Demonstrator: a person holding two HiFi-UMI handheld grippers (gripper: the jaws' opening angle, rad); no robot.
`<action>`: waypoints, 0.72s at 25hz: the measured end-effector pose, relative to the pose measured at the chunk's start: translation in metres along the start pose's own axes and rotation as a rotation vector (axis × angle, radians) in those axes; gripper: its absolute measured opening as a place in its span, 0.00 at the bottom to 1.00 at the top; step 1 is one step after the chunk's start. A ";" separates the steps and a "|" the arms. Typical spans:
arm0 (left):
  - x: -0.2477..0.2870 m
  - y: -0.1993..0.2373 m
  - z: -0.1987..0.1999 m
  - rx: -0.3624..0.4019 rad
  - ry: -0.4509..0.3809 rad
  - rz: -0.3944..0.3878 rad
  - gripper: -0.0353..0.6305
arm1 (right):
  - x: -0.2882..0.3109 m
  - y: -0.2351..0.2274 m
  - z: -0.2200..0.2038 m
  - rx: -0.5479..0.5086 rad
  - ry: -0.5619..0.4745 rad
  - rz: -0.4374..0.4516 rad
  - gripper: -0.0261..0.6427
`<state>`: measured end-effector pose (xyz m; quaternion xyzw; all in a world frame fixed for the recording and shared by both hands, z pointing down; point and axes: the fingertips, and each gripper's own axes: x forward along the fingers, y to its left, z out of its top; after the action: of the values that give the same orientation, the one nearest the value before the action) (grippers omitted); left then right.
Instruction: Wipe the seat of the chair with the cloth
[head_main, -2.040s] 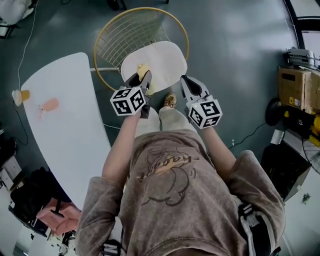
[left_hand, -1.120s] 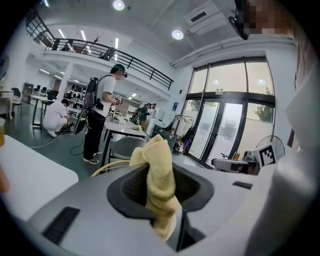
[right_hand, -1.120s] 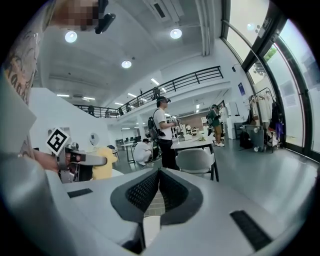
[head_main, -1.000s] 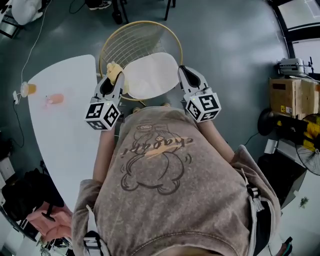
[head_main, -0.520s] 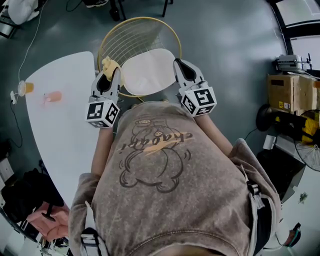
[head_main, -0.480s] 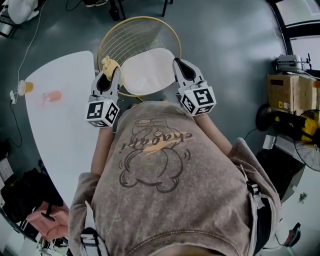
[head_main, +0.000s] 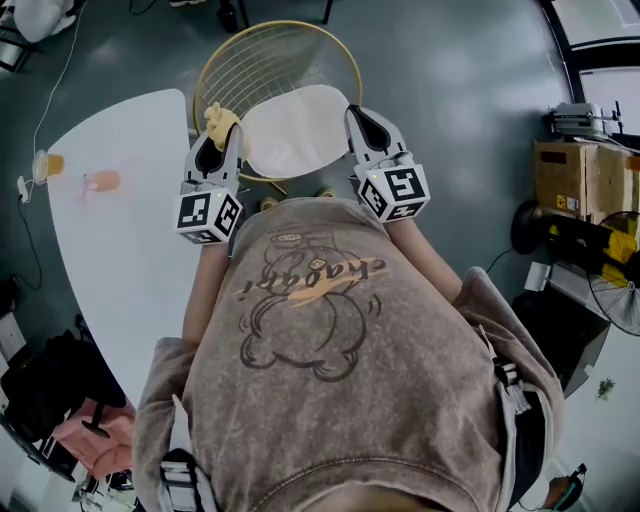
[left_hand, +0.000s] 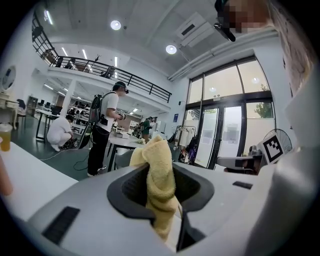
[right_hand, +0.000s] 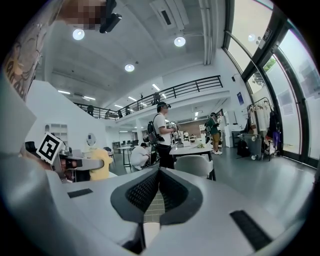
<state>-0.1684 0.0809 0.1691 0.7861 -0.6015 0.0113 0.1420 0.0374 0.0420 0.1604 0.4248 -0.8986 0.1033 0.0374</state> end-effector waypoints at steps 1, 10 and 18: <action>-0.001 0.000 0.000 -0.001 -0.001 0.000 0.22 | -0.001 0.001 -0.001 0.001 0.000 -0.003 0.08; -0.012 -0.008 0.003 -0.009 -0.007 -0.004 0.22 | -0.016 0.007 -0.007 0.007 0.004 -0.012 0.08; -0.017 -0.008 -0.002 0.000 0.011 0.010 0.22 | -0.017 0.007 -0.004 0.008 -0.011 -0.021 0.08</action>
<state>-0.1656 0.0997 0.1663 0.7829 -0.6047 0.0163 0.1455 0.0431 0.0602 0.1608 0.4348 -0.8939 0.1041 0.0318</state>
